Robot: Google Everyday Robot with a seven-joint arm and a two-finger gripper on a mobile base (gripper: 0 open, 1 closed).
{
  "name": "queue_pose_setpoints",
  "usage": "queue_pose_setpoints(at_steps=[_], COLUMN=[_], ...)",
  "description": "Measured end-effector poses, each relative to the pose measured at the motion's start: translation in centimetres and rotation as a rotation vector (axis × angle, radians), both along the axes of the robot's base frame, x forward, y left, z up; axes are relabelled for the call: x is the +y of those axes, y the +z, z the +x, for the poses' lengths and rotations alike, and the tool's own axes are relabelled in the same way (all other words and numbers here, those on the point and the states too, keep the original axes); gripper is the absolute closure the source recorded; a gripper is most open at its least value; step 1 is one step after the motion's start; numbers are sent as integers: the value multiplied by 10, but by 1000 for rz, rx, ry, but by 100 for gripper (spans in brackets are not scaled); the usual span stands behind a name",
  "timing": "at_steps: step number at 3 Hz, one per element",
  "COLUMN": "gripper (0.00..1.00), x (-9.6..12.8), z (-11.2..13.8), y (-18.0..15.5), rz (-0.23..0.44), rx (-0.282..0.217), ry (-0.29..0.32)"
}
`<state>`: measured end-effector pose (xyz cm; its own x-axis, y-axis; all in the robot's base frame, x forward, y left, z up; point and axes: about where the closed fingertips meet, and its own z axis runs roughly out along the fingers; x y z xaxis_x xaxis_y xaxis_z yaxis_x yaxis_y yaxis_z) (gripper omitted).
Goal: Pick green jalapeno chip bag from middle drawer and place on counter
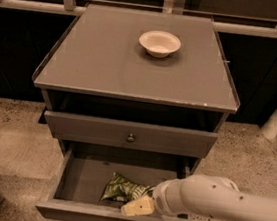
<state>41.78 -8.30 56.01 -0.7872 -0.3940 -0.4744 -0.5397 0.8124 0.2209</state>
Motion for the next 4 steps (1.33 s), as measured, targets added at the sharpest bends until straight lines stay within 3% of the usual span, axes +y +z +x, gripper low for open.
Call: queue_pose_setpoints(at_steps=[1,2,4], gripper=[0,0,0], x=[16,5,-6], z=[4,6,35], y=[0,-19,-53], rz=[-1,1,74], rx=[2,15,-25], ry=[34,-19,-131])
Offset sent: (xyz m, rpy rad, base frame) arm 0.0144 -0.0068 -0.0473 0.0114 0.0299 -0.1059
